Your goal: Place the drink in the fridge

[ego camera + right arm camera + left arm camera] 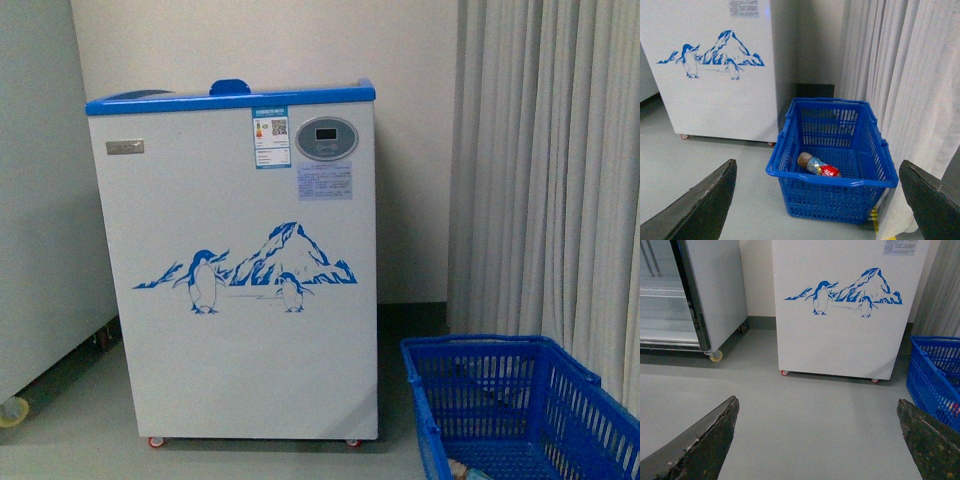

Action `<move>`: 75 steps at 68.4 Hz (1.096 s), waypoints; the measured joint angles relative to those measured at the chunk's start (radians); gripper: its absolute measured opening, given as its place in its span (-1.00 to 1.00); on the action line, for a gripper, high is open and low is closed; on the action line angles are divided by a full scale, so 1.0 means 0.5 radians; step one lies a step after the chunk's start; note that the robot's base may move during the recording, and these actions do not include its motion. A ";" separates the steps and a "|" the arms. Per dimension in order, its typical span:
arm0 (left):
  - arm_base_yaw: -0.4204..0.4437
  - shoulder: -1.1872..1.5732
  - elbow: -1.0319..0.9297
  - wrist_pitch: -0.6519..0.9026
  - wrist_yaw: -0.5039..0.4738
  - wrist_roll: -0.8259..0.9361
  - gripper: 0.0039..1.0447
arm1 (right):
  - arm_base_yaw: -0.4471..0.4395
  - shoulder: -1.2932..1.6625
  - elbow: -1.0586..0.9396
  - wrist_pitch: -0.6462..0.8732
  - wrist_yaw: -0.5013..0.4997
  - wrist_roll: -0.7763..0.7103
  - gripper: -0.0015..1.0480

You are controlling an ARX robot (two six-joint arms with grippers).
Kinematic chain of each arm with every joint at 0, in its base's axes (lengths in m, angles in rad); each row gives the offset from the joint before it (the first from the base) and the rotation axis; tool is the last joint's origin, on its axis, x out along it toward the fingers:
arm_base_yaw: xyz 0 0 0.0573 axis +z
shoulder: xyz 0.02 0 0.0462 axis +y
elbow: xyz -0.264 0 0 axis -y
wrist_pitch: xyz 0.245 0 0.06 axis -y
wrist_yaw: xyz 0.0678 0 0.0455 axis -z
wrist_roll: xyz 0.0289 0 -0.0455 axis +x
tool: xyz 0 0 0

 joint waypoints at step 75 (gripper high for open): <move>0.000 -0.001 0.000 0.000 0.002 0.000 0.85 | 0.000 -0.001 0.000 0.000 -0.001 0.000 0.85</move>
